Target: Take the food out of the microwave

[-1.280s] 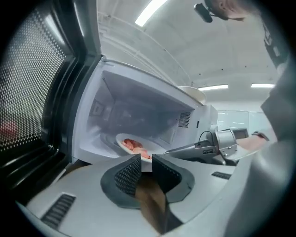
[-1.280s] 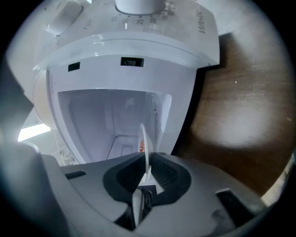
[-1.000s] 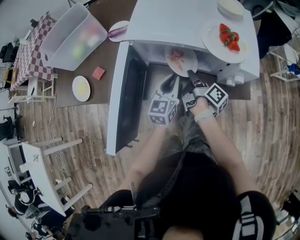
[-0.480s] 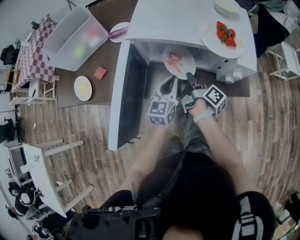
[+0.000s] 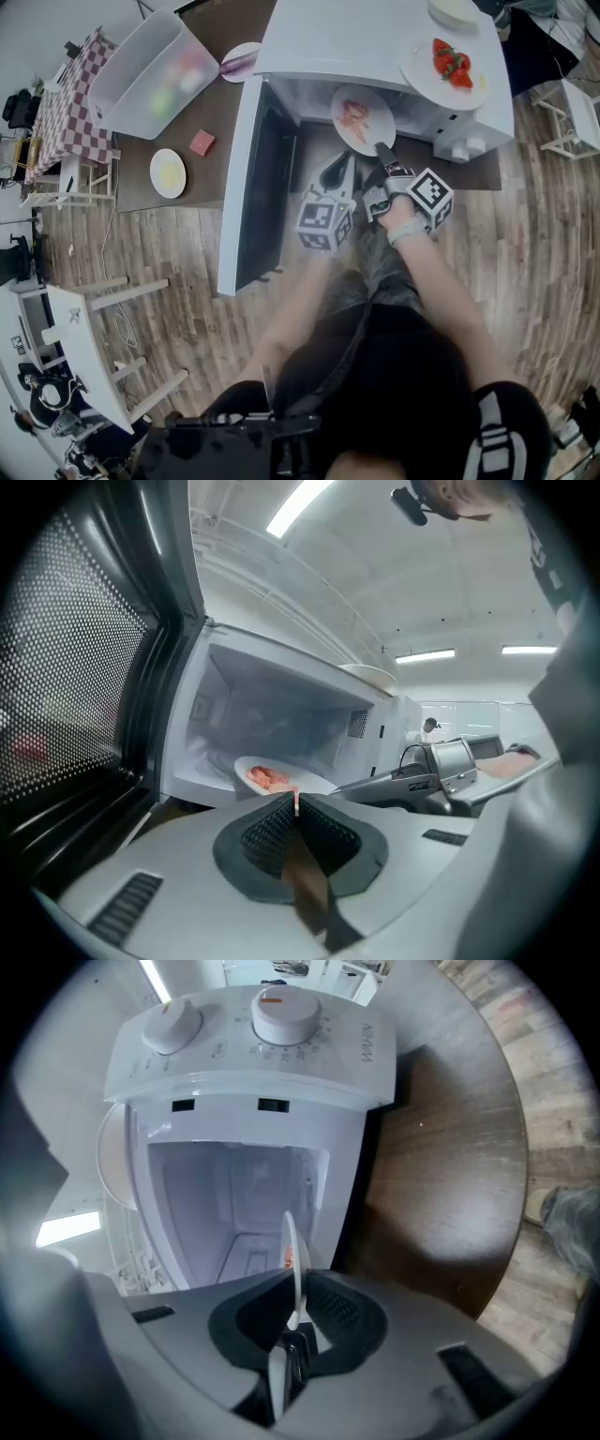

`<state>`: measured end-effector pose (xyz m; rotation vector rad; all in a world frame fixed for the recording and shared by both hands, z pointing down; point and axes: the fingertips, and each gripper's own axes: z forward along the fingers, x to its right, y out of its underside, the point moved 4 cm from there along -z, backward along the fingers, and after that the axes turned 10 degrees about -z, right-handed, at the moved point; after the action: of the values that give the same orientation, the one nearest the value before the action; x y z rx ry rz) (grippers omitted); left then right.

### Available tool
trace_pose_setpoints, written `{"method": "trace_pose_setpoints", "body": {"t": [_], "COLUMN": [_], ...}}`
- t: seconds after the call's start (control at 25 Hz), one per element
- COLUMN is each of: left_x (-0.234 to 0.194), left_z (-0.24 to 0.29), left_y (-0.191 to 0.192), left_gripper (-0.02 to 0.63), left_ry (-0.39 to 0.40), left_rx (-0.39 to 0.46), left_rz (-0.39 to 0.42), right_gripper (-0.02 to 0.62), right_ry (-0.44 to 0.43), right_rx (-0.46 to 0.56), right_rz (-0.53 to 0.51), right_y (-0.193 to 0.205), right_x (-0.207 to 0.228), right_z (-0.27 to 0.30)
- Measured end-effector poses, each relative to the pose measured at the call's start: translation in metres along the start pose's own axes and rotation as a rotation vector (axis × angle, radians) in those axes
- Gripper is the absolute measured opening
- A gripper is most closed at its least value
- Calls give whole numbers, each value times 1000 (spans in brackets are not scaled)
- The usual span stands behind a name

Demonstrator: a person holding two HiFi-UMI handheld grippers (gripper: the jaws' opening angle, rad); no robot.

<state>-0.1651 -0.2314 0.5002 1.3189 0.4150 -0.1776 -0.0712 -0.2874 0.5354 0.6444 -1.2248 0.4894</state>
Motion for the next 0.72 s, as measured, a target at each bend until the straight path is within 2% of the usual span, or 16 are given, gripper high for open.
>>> {"method": "trace_pose_setpoints", "body": {"t": [0.28,0.72], "left_x": [-1,1], "left_z": [-3,-3], "left_y": [0,-2], "left_gripper": [14,14], "left_ry": [-9,-5], "left_rx": [-1,-1], "left_rz": [-7,-12], "right_gripper": [35,40], "right_ry": [-4,-11], "right_rx": [22,19], "right_rz": [43,52], "right_y": [1,2], "right_x": [1,-2], "right_z": [0,-3]}}
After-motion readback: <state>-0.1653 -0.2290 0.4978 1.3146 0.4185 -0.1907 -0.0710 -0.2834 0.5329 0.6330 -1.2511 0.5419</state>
